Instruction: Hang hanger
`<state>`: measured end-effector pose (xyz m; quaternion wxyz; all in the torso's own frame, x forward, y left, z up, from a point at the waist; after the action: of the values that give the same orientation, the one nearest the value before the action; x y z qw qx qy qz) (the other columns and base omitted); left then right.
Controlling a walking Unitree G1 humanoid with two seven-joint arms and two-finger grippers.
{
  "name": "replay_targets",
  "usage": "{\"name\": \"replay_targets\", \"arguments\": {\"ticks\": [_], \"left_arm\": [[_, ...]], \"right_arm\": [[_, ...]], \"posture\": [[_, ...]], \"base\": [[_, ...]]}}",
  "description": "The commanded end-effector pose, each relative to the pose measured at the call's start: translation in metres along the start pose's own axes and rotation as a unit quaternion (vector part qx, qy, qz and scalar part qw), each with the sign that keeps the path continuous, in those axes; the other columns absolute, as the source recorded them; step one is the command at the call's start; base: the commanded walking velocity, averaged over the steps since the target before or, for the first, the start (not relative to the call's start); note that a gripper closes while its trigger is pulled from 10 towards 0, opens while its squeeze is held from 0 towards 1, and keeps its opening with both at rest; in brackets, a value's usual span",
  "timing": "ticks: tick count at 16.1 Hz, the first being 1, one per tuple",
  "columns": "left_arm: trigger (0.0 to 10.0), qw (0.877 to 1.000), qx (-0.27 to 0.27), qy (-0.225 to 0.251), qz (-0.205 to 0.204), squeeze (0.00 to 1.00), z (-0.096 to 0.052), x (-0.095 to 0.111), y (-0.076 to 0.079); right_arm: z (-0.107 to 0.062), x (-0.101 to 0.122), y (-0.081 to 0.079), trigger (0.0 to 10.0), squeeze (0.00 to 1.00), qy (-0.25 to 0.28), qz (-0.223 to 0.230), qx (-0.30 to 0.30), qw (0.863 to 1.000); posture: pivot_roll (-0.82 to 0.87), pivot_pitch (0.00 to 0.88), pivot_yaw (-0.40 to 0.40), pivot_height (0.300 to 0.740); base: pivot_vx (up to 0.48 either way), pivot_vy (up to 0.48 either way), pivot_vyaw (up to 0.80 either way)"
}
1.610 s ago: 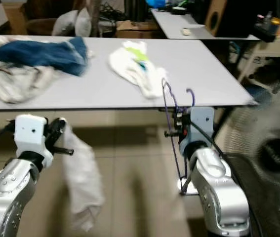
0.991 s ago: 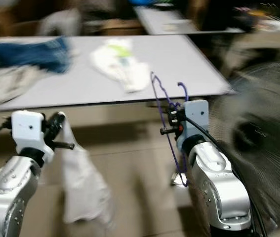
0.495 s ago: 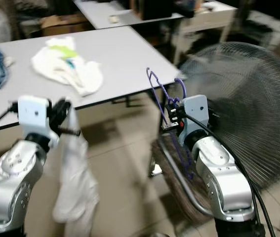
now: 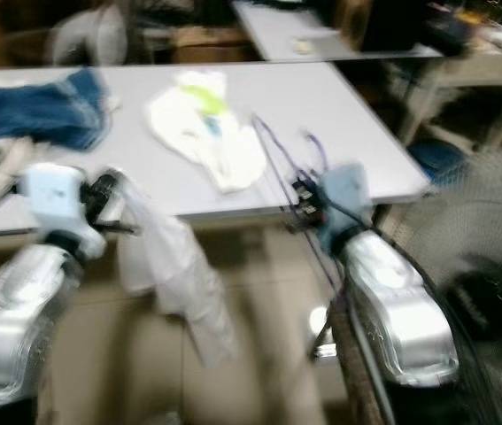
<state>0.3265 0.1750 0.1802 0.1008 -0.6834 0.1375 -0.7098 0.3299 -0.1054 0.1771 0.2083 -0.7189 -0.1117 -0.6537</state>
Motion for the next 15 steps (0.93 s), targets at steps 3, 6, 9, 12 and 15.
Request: {"name": "replay_targets", "arguments": {"ticks": [3,6,9,12,15], "left_arm": [[10.0,0.999,-0.02,0.023,-0.01,0.0,0.002,0.013,0.013],[10.0,0.999,-0.027,0.042,0.0,0.0,0.007,0.026,0.014],[10.0,0.995,-0.045,0.09,0.013,0.0,0.033,0.059,0.007],[10.0,0.986,-0.077,0.13,0.066,0.0,0.067,0.092,0.0],[10.0,0.981,-0.083,0.153,0.086,0.0,0.083,0.115,-0.008]], "right_arm": [[-0.007,0.001,0.014,10.0,0.0,-0.007,-0.02,-0.01,1.0],[-0.016,0.008,0.006,10.0,0.0,-0.018,-0.034,0.063,0.997],[-0.047,0.029,-0.004,10.0,0.0,-0.045,-0.067,0.191,0.978],[-0.066,0.036,-0.01,10.0,0.0,-0.089,-0.111,0.268,0.953],[-0.075,0.031,-0.019,10.0,0.0,-0.122,-0.127,0.315,0.933]], "posture": [[-0.06,0.0,0.002,0.74],[-0.06,0.0,-0.008,0.74],[-0.06,0.0,-0.001,0.74],[-0.07,0.0,0.018,0.74],[-0.07,0.0,0.03,0.74]], "base": [[0.414,0.0,0.0],[0.412,0.0,0.0],[0.414,0.0,0.0],[0.414,0.0,0.0],[0.415,0.0,0.0]]}}
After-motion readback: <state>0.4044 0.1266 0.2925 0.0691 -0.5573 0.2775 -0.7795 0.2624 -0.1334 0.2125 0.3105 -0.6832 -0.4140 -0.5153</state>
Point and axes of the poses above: a point about 5 cm out from each wrist's last joint towards the gripper, its own z axis pointing out of the wrist towards the gripper, its own x axis along the axis of the wrist's last joint, y = z × x, the point moved 6 cm from there along z, pointing out of the wrist towards the gripper, and after that the axes turned 15 degrees about z, right-handed, at the moved point
